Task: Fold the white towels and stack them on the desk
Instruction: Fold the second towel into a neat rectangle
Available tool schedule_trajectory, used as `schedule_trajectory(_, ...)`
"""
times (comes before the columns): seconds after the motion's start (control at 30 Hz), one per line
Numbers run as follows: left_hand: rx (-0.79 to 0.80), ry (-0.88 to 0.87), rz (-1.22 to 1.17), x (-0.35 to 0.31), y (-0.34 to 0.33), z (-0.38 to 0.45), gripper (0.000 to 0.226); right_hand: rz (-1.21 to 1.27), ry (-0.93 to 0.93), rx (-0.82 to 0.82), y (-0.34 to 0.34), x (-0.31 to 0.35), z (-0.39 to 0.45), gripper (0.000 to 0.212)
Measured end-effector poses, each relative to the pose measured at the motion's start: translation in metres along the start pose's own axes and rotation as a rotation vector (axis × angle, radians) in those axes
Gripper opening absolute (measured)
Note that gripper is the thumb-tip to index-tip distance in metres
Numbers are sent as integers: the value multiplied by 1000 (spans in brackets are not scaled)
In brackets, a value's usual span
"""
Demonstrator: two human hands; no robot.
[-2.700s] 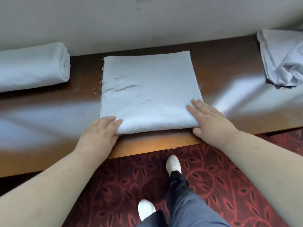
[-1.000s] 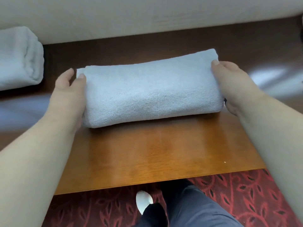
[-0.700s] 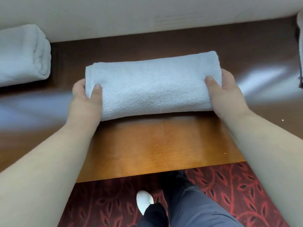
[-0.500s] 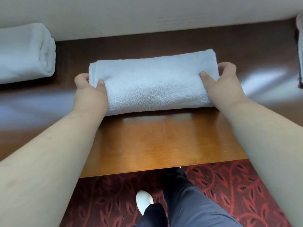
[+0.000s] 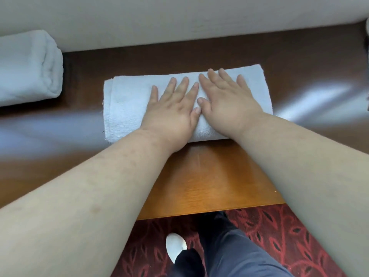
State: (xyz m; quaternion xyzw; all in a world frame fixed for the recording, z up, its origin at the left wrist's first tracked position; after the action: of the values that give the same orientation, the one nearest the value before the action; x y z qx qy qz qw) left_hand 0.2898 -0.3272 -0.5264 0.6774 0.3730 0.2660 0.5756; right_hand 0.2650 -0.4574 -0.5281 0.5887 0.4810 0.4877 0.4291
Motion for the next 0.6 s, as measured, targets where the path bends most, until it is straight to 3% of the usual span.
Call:
schedule_trajectory(0.1, 66, 21, -8, 6, -3, 9, 64, -23, 14, 91, 0, -13, 12, 76)
schedule_trajectory(0.23, 52, 290, -17, 68, -1, 11, 67, -23, -117, 65, 8, -53, 6, 97)
schedule_trajectory(0.47, -39, 338, -28, 81, -4, 4, 68, 142, -106, 69, 4, -61, 10, 94)
schedule_trajectory(0.6, 31, 337, -58, 83, -4, 1, 67, 218, -76, 92, 4, -65, 4, 82)
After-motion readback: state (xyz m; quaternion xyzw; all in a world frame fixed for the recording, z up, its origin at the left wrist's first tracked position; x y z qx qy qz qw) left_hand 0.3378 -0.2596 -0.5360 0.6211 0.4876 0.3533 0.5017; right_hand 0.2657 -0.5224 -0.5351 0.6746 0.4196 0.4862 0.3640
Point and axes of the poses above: each hand's wrist, its own z-axis towards the middle knuckle, its own y-axis out of the back of the hand, x = y × z, the point moved 6 cm from there along z, towards the middle knuckle, and after that the axes turned 3 degrees about y, right-handed, at the moved point
